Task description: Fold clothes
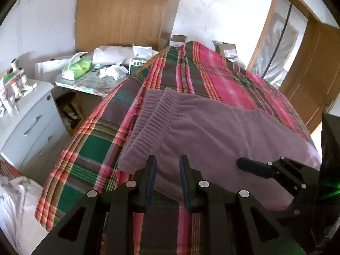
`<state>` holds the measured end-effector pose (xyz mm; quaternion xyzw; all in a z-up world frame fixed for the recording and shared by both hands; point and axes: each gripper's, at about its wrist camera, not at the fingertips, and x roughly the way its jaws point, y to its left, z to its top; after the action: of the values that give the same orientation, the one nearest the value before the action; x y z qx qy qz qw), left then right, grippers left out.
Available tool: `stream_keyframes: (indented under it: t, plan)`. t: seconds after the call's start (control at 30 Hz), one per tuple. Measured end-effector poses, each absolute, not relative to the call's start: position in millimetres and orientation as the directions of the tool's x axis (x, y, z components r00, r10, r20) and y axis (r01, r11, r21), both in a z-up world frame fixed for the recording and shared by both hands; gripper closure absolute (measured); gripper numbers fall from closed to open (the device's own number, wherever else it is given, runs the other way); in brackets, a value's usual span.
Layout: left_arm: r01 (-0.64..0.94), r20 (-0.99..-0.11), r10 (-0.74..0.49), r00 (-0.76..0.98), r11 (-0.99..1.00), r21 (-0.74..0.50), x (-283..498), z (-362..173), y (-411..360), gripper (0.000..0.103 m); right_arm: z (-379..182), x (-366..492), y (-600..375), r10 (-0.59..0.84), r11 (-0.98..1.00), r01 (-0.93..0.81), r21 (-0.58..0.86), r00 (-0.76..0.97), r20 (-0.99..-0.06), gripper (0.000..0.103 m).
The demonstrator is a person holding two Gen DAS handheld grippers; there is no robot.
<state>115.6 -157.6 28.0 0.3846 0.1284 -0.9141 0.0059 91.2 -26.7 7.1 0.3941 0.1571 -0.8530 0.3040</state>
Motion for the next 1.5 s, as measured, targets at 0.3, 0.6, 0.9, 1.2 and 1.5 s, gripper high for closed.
stream_keyframes:
  t: [0.3, 0.6, 0.9, 1.2, 1.5]
  plan:
    - [0.198, -0.675, 0.053, -0.736, -0.936, -0.29, 134.3, 38.4, -195.0, 0.08, 21.4, 106.8, -32.6, -0.506, -0.692, 0.722, 0.018, -0.467, -0.725, 0.045]
    - [0.268, -0.678, 0.195, -0.709, -0.815, -0.514, 130.5, 15.7, -240.3, 0.08, 18.5, 108.3, -59.5, -0.528, -0.633, 0.774, -0.004, -0.436, -0.729, 0.043]
    - [0.28, -0.672, 0.248, -0.698, -0.769, -0.574, 122.7, 10.7, -250.7, 0.08, 8.6, 101.8, -100.8, -0.455, -0.625, 0.771, -0.118, -0.483, -0.748, 0.043]
    - [0.279, -0.675, 0.307, -0.671, -0.739, -0.613, 108.0, 7.0, -256.4, 0.08, 5.8, 90.7, -107.9, -0.422, -0.657, 0.744, -0.122, -0.497, -0.758, 0.058]
    - [0.282, -0.668, 0.381, -0.639, -0.692, -0.664, 87.2, 1.0, -261.9, 0.049, 19.9, 88.3, -89.7, -0.493, -0.674, 0.737, -0.048, -0.498, -0.714, 0.093]
